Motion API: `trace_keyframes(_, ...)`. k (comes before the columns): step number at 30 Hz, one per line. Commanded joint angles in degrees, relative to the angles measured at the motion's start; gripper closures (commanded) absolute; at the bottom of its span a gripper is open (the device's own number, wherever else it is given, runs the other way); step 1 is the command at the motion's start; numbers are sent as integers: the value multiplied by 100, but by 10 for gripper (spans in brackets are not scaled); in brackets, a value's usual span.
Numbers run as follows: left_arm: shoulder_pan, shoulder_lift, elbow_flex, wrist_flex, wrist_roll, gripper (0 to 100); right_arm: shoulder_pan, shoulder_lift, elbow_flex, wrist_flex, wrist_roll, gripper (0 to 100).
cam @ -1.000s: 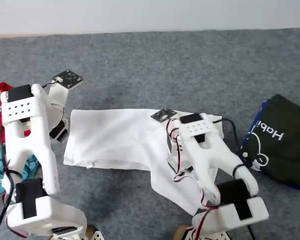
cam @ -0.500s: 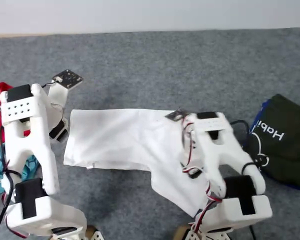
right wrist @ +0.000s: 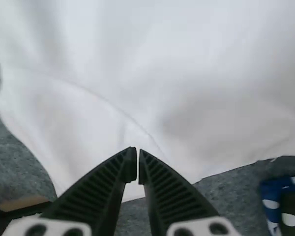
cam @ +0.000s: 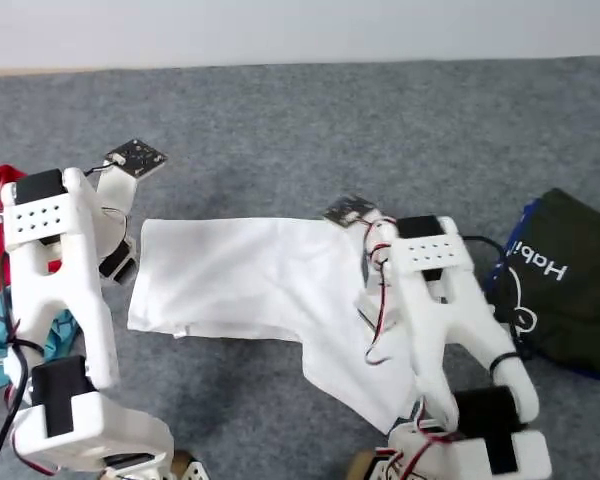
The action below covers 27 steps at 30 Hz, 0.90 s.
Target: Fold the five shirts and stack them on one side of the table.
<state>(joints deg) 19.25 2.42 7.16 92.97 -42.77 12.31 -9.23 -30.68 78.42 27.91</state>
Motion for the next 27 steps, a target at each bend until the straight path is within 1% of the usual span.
trace_keyframes(1, -202, -316, -259, -35, 53, 914, 66, -690, 668, 356, -352, 987)
trace_keyframes(3, -369, -448, -286, -44, 193, 919, -92, -963, 958, 637, -440, 988)
trace_keyframes(6, -870, -756, -286, -70, 703, 940, -470, -1367, 1389, 1165, -563, 988)
trace_keyframes(10, -1996, -914, -171, -70, 1363, 942, -1288, -1877, 1873, 1631, -677, 988)
trace_keyframes(13, -2998, -879, -127, -79, 1846, 942, -2035, -2273, 2242, 1868, -668, 988)
trace_keyframes(16, -3974, -835, -40, -193, 2171, 939, -2809, -2607, 2470, 2044, -659, 988)
trace_keyframes(19, -4686, -668, 180, -554, 2330, 934, -3600, -2897, 2567, 2097, -651, 988)
trace_keyframes(21, -5081, -492, 295, -738, 2338, 908, -4075, -3064, 2567, 2088, -677, 988)
trace_keyframes(24, -5521, -290, 330, -888, 2479, 870, -4585, -3275, 2567, 2088, -659, 988)
trace_keyframes(27, -5916, -132, 321, -932, 2435, 835, -4936, -3424, 2549, 2088, -659, 988)
